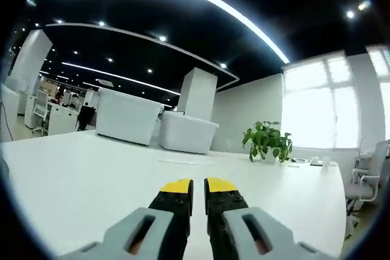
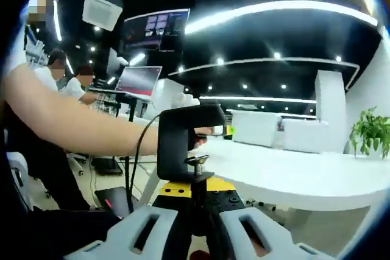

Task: Clamp the fixed fixture on the desktop, loosen the retaining clip, secure it to the edge of the desk, and tighten the retaining clip.

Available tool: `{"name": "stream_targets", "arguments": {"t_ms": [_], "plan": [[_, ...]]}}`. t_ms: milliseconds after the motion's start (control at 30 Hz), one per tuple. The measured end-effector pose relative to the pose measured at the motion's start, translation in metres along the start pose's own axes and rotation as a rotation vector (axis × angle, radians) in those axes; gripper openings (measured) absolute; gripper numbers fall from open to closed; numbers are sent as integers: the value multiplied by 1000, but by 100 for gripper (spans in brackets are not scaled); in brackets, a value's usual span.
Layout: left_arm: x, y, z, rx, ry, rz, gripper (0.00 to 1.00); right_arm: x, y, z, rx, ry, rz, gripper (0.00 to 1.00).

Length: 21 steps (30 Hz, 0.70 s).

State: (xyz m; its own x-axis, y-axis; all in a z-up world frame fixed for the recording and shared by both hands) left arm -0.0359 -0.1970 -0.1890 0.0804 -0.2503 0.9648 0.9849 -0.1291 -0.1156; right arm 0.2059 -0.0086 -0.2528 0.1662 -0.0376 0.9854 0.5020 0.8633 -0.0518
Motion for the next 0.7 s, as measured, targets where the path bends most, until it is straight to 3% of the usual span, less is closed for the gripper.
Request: {"name": "stream_targets", "arguments": {"t_ms": [167, 300, 700], "plan": [[-1, -1, 2, -16, -16, -8, 9, -13, -15, 9, -12, 44, 15, 2], [-2, -3, 2, -22, -28, -11, 9, -21, -27, 13, -14, -2, 37, 2], [-7, 4, 12, -58, -88, -23, 9, -54, -41, 8, -9, -24, 32, 2]]}}
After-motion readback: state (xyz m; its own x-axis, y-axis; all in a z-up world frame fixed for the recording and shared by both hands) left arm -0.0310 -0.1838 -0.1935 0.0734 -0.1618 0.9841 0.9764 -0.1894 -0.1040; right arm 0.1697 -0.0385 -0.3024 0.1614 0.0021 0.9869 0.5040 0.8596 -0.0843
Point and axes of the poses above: the point that each gripper's makers call its tool centre point, and the gripper's own axes: y roughly backward along the fingers, z roughly to its right, x roughly out of its top, the point moved 6 cm from there along y, roughly backward along the fingers, and after that the axes turned 15 degrees about x, right-handed, at the moved point
